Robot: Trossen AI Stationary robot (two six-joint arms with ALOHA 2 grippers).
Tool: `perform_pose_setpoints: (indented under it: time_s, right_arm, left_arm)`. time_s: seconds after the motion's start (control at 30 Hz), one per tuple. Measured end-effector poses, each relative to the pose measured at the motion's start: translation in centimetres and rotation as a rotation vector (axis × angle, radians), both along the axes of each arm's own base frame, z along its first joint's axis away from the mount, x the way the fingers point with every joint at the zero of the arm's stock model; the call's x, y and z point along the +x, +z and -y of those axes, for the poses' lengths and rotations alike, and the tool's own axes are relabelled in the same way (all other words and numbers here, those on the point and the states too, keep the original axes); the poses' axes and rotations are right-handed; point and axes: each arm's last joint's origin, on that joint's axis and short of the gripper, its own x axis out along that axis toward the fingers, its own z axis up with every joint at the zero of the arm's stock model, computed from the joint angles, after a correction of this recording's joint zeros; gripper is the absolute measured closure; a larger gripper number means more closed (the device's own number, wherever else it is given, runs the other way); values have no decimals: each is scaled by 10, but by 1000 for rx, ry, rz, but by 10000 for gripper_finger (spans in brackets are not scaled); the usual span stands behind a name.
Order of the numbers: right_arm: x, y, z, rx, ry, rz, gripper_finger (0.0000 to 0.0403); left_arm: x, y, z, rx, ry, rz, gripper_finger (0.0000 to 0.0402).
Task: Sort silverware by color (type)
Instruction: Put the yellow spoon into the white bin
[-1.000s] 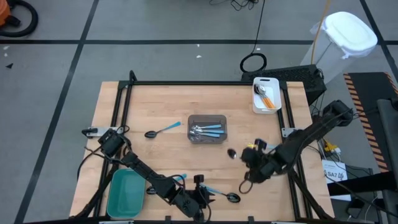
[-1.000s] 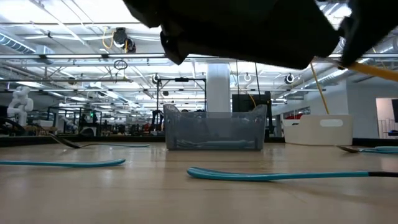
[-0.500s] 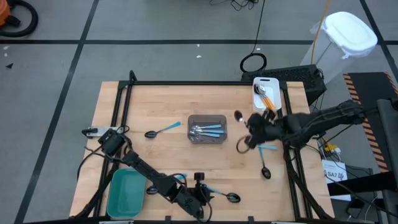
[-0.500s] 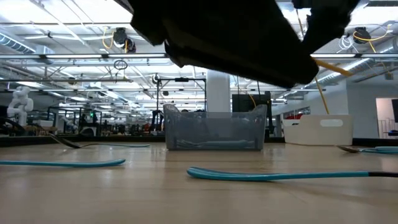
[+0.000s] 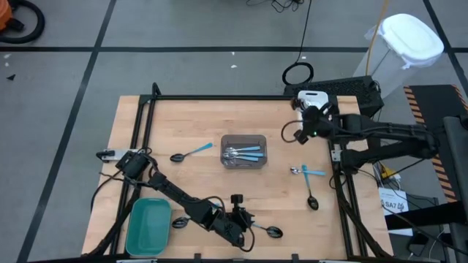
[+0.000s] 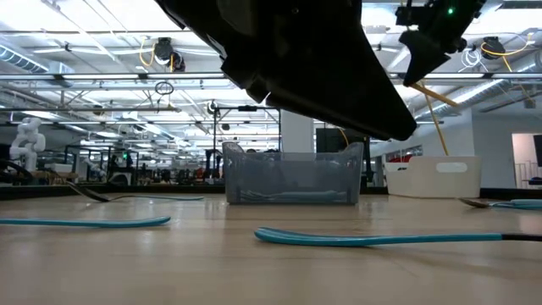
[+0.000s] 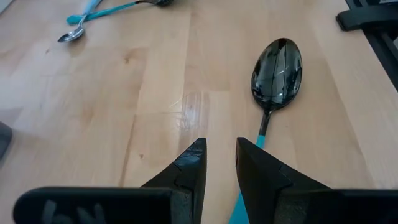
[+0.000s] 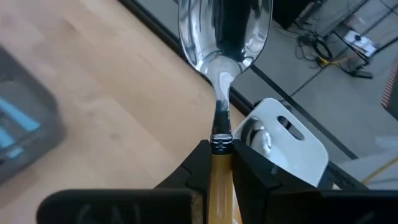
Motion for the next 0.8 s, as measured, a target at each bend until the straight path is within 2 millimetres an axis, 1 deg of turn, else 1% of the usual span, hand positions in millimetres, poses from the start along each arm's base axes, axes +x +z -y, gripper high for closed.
perform_pose_setpoints:
  time_s: [0.3, 0.57, 0.8]
  right_arm:
    - [-16, -19, 22, -27, -106, 14, 365]
    - [-18, -18, 43, -23, -140, 65, 365]
    - [-26, -16, 60, -14, -195, 80, 365]
  left_arm:
    - [-1, 0, 2, -6, 0, -1, 314]
    - [-5, 0, 9, -10, -14, -3, 314]
    - [-11, -1, 17, -15, -26, -13, 314]
